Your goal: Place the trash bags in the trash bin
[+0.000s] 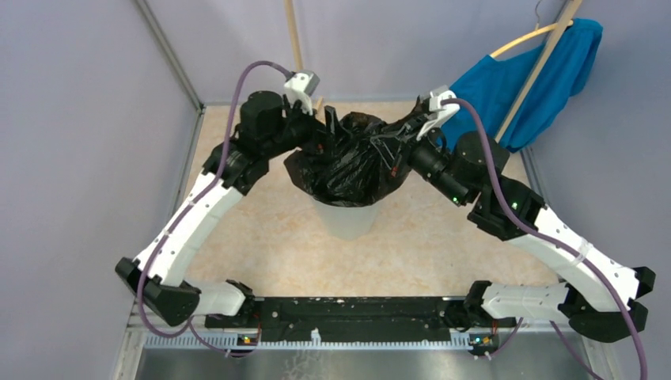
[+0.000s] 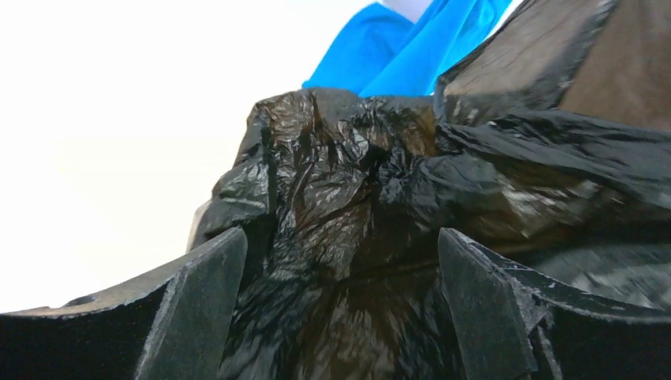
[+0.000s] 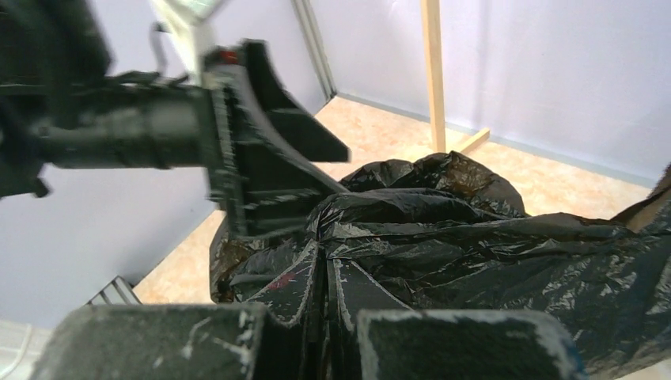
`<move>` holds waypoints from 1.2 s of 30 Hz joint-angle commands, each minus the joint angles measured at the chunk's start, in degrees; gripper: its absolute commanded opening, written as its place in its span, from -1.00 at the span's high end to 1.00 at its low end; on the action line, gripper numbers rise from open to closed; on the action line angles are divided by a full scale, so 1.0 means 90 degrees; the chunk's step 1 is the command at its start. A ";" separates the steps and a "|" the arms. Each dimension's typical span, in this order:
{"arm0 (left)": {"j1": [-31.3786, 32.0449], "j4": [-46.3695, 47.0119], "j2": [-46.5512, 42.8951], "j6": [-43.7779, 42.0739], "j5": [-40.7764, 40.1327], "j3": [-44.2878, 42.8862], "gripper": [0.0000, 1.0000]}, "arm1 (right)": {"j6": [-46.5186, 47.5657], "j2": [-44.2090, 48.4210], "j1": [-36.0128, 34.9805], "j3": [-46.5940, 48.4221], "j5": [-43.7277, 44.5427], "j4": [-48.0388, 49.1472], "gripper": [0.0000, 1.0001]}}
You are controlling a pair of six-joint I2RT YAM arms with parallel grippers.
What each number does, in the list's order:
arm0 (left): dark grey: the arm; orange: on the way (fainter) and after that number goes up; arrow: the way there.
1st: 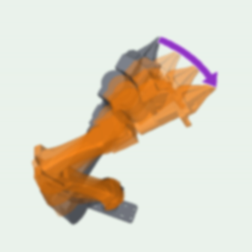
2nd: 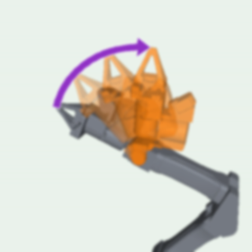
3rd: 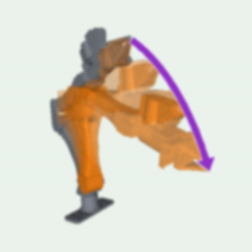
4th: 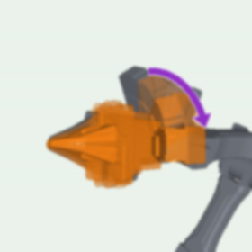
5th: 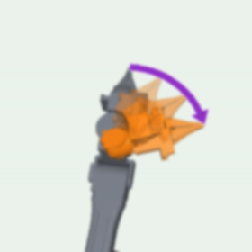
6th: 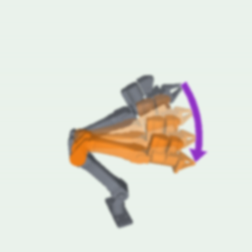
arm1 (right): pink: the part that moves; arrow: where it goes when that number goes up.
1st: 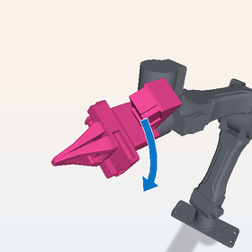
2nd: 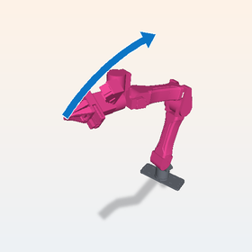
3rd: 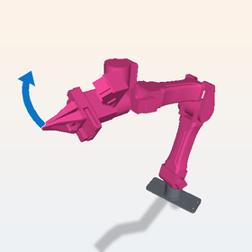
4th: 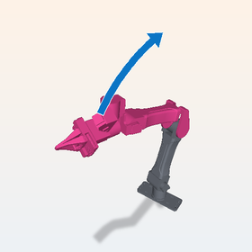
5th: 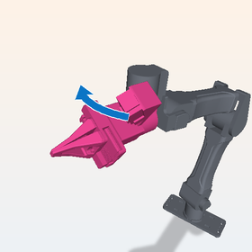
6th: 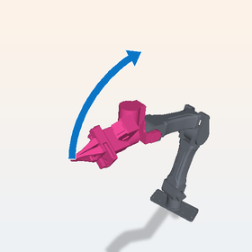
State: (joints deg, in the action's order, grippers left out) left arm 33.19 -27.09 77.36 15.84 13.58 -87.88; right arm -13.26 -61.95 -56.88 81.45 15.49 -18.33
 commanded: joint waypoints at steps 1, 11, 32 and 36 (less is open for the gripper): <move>0.0004 -0.0423 -0.0913 -0.0305 -0.0645 -0.0384 -0.97 | -0.0008 0.0259 -0.0030 0.0119 0.0214 0.0130 1.00; -0.0006 -0.1147 -0.2035 0.0039 -0.1103 0.1056 -0.76 | 0.0067 0.0300 -0.0027 0.0076 0.0147 0.0198 1.00; 0.0053 0.0279 -0.0734 0.0499 0.0261 0.1557 0.32 | -0.0471 -0.1395 0.0322 0.1701 -0.1055 -0.0049 1.00; 0.0052 0.0253 -0.1587 0.0230 0.0029 0.1434 -0.04 | -0.0538 -0.1268 0.0483 0.1411 -0.1313 0.0047 1.00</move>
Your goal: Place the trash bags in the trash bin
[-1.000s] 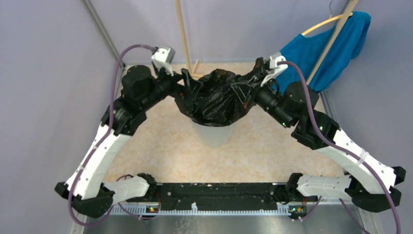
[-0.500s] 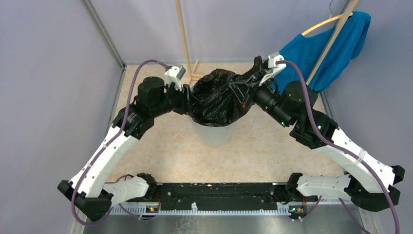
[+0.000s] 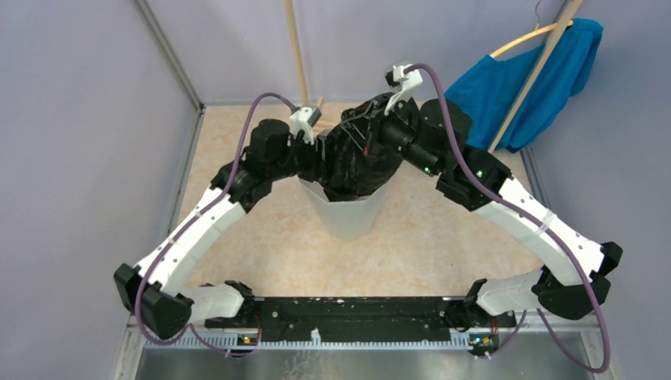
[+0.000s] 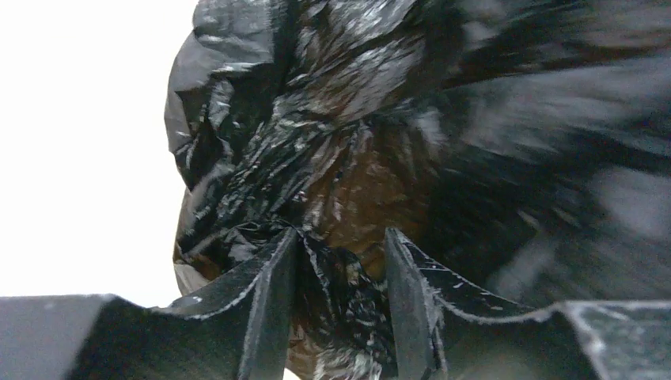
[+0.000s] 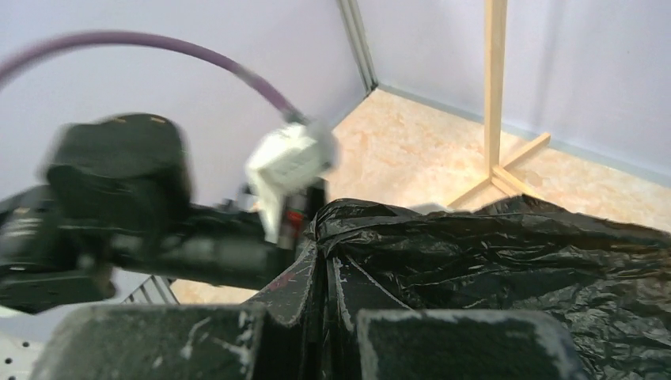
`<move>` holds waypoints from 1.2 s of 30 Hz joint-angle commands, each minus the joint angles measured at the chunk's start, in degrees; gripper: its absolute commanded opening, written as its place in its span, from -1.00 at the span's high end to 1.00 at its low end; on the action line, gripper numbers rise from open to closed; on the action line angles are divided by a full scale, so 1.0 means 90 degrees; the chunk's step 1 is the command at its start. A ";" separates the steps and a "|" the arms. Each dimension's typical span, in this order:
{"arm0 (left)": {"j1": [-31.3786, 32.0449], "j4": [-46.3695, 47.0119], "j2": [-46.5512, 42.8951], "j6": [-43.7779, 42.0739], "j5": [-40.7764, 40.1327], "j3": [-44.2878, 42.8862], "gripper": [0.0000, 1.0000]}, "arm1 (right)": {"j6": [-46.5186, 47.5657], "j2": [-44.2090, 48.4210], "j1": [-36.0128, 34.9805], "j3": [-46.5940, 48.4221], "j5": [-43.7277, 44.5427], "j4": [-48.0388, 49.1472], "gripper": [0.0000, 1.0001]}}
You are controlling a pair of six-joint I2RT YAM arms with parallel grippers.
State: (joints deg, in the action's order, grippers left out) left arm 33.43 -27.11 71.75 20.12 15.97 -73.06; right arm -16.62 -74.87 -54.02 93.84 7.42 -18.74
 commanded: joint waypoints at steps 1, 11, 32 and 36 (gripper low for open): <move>0.0026 0.0157 -0.1137 -0.0316 -0.0307 -0.0287 -0.07 | -0.0162 0.0236 0.0206 -0.0079 -0.0433 0.0158 1.00; 0.0023 0.1018 -0.2786 -0.0325 0.0260 0.0434 -0.96 | -0.0327 0.0369 0.0328 -0.0224 -0.1055 0.0141 1.00; 0.0031 0.3075 -0.1678 0.0586 0.0654 0.0811 0.34 | -0.1525 0.0015 0.0327 -0.0146 -0.2504 0.0780 0.96; 0.0029 0.2605 -0.1871 0.0482 0.0076 0.1038 0.65 | -0.1068 0.0315 0.0345 -0.0238 -0.1773 0.0277 0.46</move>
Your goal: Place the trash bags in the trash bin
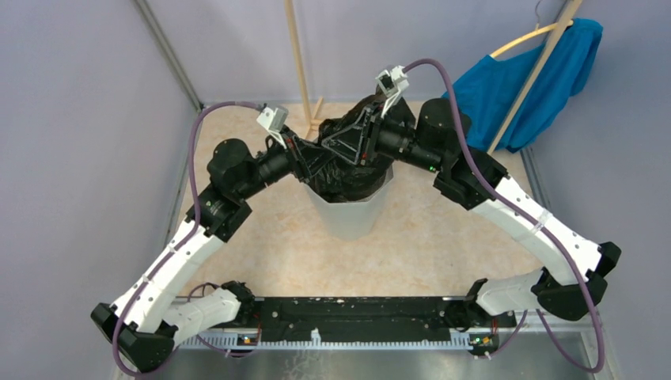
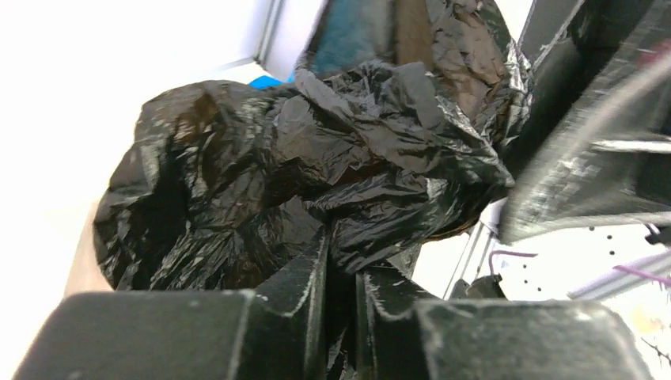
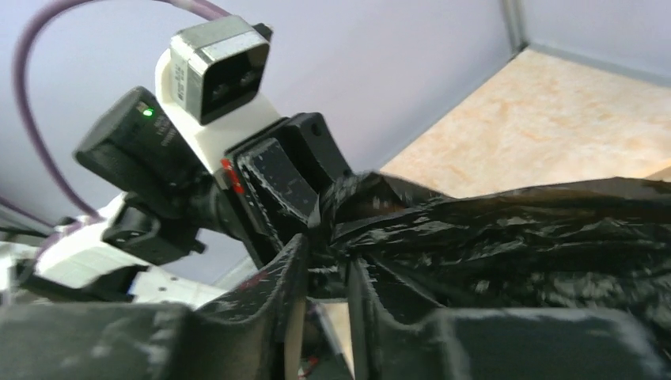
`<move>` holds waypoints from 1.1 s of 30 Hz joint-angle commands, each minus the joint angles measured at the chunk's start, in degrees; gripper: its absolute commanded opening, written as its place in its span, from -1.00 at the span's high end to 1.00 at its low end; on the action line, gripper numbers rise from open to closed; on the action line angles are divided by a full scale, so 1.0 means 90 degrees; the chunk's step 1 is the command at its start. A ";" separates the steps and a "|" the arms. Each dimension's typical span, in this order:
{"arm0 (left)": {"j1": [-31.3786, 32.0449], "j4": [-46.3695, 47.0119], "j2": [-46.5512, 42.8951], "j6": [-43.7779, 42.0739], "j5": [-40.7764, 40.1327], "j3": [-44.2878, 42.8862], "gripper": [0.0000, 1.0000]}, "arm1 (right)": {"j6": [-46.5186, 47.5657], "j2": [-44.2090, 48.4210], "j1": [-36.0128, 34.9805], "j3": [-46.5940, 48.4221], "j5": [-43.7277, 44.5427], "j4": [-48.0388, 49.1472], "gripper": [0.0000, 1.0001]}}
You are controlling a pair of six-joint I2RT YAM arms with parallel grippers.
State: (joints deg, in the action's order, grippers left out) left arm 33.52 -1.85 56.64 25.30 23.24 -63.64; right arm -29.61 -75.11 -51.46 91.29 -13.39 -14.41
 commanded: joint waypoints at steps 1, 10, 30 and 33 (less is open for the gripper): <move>0.0016 -0.0261 -0.0271 -0.0096 -0.0861 0.0096 0.68 | 0.0514 0.0436 0.0084 0.0014 0.0682 -0.0347 0.30; 0.0012 -0.0765 -0.1112 0.0130 -0.1788 0.0826 0.89 | 0.1348 0.0840 0.0771 0.0223 0.1993 -0.1555 -0.54; 0.0016 -0.0282 -0.1249 0.0554 -0.1785 0.1214 1.00 | 0.1528 -0.1603 0.0678 0.0037 0.1318 -0.1733 0.13; 0.0015 -0.0206 -0.1134 0.0599 -0.1710 0.1208 1.00 | 0.1675 -0.1779 0.0432 0.0019 0.2459 -0.1921 0.17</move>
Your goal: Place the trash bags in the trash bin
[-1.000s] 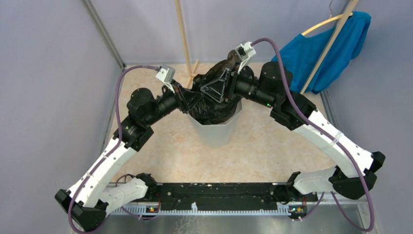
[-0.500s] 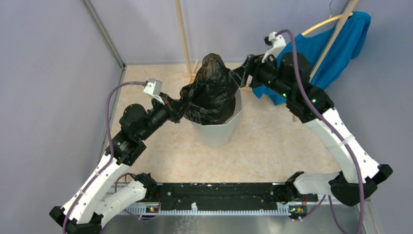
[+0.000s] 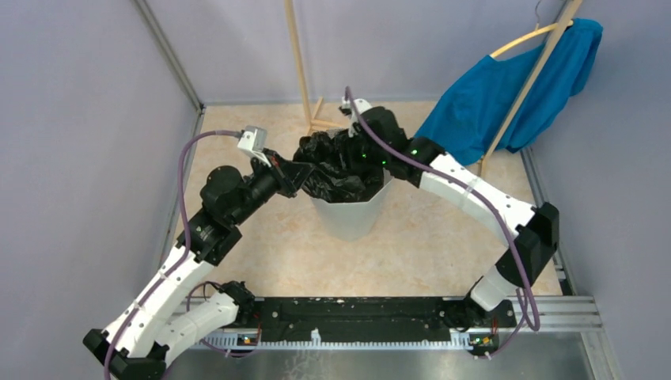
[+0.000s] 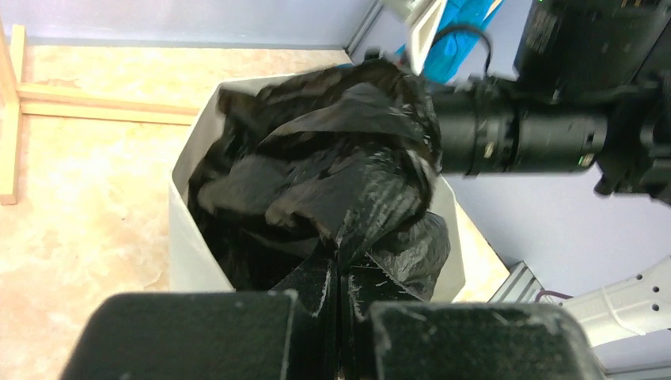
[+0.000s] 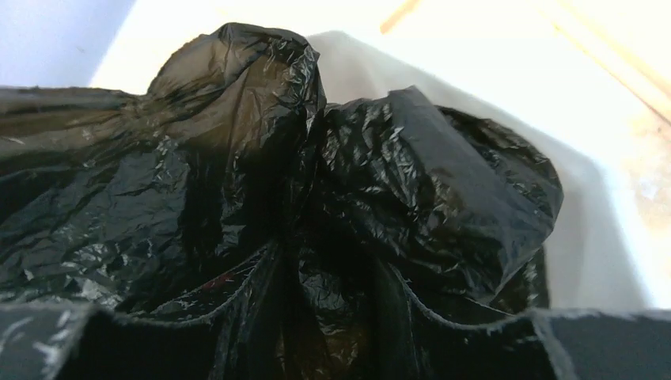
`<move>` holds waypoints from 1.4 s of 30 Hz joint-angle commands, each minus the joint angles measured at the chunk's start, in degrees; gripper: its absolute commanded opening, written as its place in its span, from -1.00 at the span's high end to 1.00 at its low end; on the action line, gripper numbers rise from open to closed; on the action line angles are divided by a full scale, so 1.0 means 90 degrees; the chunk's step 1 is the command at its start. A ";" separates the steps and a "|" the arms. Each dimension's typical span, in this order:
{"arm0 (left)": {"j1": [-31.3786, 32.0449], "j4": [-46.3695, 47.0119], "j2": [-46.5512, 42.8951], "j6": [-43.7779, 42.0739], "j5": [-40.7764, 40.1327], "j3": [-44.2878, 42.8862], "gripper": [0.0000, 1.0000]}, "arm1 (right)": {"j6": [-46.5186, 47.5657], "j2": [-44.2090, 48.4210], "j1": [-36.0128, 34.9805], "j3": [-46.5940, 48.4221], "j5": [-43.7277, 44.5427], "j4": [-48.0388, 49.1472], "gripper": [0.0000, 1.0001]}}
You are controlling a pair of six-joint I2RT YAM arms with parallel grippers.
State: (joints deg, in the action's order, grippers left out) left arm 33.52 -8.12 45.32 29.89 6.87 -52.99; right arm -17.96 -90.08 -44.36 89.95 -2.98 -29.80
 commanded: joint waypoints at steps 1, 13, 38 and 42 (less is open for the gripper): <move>0.0015 0.0492 0.0150 0.0103 0.0101 0.0033 1.00 | 0.0413 -0.0058 -0.0374 0.0000 0.1511 -0.0105 0.16; 0.0010 0.0672 0.0550 -0.0030 0.0033 -0.0277 1.00 | 0.0876 0.0725 -0.0376 0.1281 0.1474 -0.1472 -0.31; 0.0016 0.0819 0.0862 0.0068 0.0281 -0.0497 1.00 | 0.0050 0.0425 -0.0822 -0.1032 0.1261 0.0547 0.07; 0.0015 0.0831 0.0773 0.0054 0.0355 -0.0322 1.00 | 0.0078 0.0457 -0.0823 -0.0875 0.1134 0.0571 0.04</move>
State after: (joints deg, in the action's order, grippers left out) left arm 33.52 -4.67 53.84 30.17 8.75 -56.66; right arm -16.75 -87.29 -51.62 80.31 3.90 -29.63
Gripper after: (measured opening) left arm 0.006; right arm 0.464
